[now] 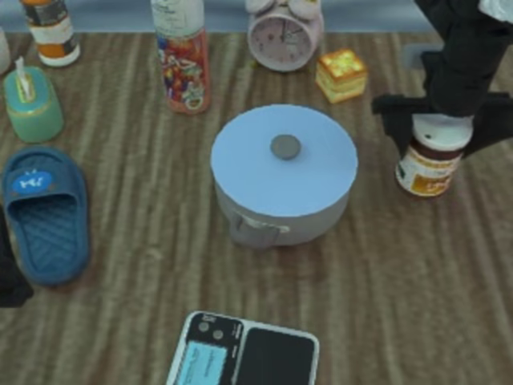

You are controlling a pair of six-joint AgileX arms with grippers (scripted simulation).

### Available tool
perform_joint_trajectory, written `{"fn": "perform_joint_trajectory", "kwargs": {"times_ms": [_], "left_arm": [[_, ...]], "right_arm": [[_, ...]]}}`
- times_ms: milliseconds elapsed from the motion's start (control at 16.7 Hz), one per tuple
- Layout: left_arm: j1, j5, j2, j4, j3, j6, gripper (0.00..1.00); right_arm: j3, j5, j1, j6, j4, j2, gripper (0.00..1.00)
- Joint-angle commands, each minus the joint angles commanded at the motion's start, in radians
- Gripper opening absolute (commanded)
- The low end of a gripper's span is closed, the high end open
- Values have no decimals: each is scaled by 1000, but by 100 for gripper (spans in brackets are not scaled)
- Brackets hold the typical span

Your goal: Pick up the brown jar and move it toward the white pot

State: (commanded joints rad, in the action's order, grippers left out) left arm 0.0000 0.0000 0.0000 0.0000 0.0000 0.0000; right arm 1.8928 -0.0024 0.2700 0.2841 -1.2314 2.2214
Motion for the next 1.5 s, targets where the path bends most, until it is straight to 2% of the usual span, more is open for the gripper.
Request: {"fn": "perform_joint_trajectory", "kwargs": {"times_ms": [180, 420, 1200, 1500], "left_arm": [[0, 0, 0, 0, 0, 0, 100], [0, 0, 0, 0, 0, 0, 100], [0, 0, 0, 0, 0, 0, 100], [0, 0, 0, 0, 0, 0, 100]], "right_arm": [[-70, 1, 4, 1, 76, 14, 0], [-79, 0, 5, 1, 85, 17, 0], [-79, 0, 5, 1, 85, 17, 98], [-79, 0, 5, 1, 85, 17, 100]]}}
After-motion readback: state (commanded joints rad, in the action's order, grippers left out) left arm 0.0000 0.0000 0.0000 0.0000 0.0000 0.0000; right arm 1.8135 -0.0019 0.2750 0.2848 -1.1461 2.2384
